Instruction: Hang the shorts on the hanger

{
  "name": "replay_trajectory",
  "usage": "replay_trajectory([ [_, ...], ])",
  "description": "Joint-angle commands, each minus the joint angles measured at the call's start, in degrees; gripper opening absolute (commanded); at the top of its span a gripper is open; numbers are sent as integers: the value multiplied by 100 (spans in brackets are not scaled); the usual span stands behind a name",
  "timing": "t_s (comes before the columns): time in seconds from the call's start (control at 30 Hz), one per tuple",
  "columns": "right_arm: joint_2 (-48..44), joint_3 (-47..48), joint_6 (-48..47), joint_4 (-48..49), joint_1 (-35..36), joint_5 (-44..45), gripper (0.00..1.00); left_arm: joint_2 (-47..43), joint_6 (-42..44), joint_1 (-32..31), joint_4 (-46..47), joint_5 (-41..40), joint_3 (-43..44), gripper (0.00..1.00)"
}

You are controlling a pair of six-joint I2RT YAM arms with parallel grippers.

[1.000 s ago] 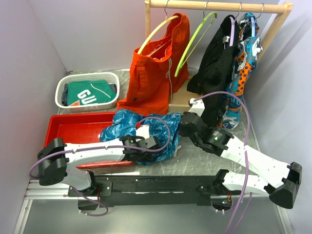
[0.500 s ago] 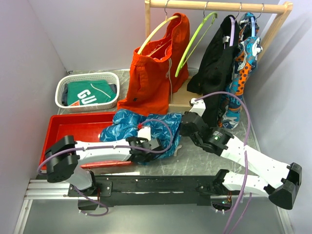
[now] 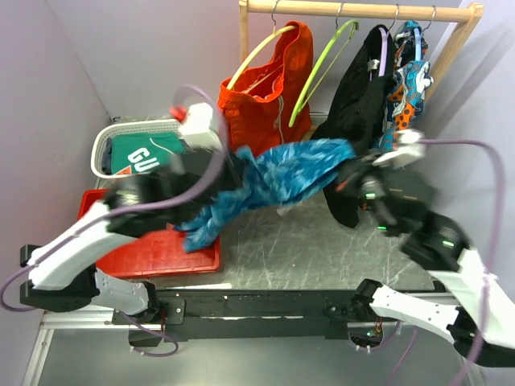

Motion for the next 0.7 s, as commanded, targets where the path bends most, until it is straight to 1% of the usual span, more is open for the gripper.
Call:
replay_trajectory([
  [0.0, -147, 964, -421, 417, -41, 293, 0, 279, 1404, -16, 156, -293, 1507, 1],
  [0.07, -95, 1360, -491, 435, -42, 302, 0, 517, 1774, -16, 261, -250, 2200, 1],
  [0.13, -60, 1658, -588, 514, -41, 311, 0, 623, 2072, -16, 488, -302, 2528, 1],
  [0.2, 28, 1826, -658, 505, -41, 337, 0, 615, 2214, -16, 621, -416, 2591, 1],
  [0.27, 107, 1958, -676, 435, -42, 320, 0, 562, 2249, 2, 727, -653, 2451, 1],
  [0.3, 142, 1932, -659, 400, -41, 294, 0, 475, 2215, 150, 701, -636, 2337, 1],
  [0.33, 160, 1784, -615, 382, -41, 276, 0, 413, 1962, 290, 640, -384, 2031, 1],
  [0.37, 143, 1504, -423, 347, -41, 232, 0, 256, 1611, 979, 544, 184, 1480, 1],
  [0.4, 65, 1310, -326, 364, -41, 110, 0, 28, 1286, 1247, 586, 468, 1109, 1],
  [0.43, 20, 856, -229, 382, -41, 39, 0, -105, 1144, 1493, 665, 793, 270, 1],
  [0.47, -32, 607, -28, 417, -41, -23, 0, -254, 1029, 1713, 761, 1249, -173, 1],
  [0.5, -155, 66, 105, 417, -41, -75, 0, -517, 836, 2037, 989, 1480, -595, 1],
  [0.53, -234, -236, 236, 443, -41, -224, 0, -641, 721, 2162, 1095, 1639, -1417, 1],
  [0.57, -313, -552, 490, 487, -41, -286, 0, -756, 642, 2364, 1209, 2014, -1809, 1],
  [0.6, -462, -1199, 641, 505, -41, -374, 0, -957, 502, 2435, 1419, 2157, -2178, 1],
  [0.63, -542, -1536, 799, 549, -41, -523, 0, -1037, 405, 2480, 1465, 2272, -2808, 1],
  [0.67, -604, -1870, 1113, 628, -50, -628, 0, -1108, 343, 2524, 1561, 2386, -3119, 1],
])
